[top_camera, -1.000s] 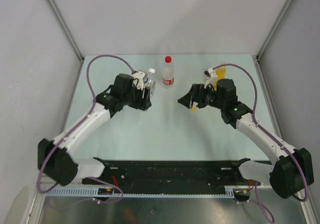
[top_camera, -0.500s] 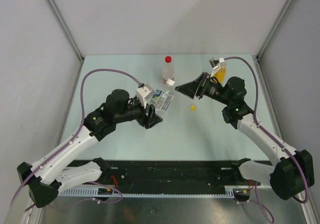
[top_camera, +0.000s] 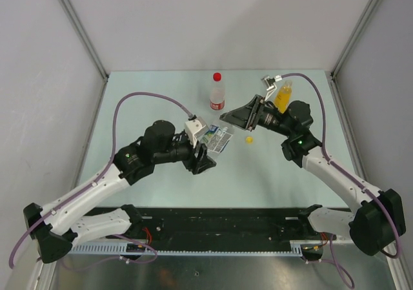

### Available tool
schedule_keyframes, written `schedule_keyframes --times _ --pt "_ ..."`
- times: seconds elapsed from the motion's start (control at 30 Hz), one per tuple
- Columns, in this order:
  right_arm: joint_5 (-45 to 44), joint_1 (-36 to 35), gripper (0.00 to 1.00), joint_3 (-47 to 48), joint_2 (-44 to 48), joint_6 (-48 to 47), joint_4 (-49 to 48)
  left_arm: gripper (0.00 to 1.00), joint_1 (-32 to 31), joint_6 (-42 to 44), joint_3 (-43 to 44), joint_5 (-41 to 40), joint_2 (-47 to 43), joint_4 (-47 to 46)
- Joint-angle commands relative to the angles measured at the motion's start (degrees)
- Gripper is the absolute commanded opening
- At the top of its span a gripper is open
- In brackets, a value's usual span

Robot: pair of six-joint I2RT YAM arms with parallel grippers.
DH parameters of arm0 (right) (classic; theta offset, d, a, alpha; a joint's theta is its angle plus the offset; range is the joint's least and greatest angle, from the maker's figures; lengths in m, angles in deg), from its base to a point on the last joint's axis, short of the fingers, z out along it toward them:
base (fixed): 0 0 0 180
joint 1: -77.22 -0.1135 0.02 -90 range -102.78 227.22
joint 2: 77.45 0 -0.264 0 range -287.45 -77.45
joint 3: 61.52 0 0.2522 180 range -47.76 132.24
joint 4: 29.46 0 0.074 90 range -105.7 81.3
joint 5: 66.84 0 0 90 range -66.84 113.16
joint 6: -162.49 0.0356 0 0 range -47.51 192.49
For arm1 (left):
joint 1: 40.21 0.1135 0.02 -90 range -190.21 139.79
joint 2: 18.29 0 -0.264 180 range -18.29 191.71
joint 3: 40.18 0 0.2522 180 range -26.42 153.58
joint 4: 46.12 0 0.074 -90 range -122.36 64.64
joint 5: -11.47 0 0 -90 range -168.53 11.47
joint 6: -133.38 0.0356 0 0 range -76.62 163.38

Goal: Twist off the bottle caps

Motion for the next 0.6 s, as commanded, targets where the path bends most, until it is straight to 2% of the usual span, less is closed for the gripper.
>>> schedule_keyframes --times 0.0,0.03,0.1,0.23,0.33,0.43,0.57 --pt "1.3 -0.9 0.16 3.3 -0.3 0.3 -2.0 0.50 -1.1 1.0 1.2 -2.3 0.1 -2.6" --pt "1.5 -0.9 0.08 3.4 -0.3 0.1 -1.9 0.51 -1.2 0.8 1.1 -3.4 0.0 -2.5" --pt "1.3 -0.9 0.02 3.6 0.1 -0.6 -1.3 0.55 -1.2 0.0 1.1 -6.7 -0.7 -2.5" --pt "-0.9 -0.9 0.00 4.2 1.8 -3.6 1.6 0.79 -1.2 -1.2 1.7 -10.1 -2.5 -2.5" --pt "-4.8 -0.7 0.00 4.5 3.7 -5.6 3.7 0.91 -1.2 -2.4 3.1 -10.1 -3.9 -2.5" --pt "-8.6 -0.7 0.00 5.0 5.4 -6.8 5.6 0.98 -1.2 -2.9 5.3 -8.9 -4.8 -2.6" --pt "-11.6 -0.7 0.00 5.5 7.0 -8.6 8.0 0.99 -1.1 -3.1 7.8 -8.1 -5.4 -2.7"
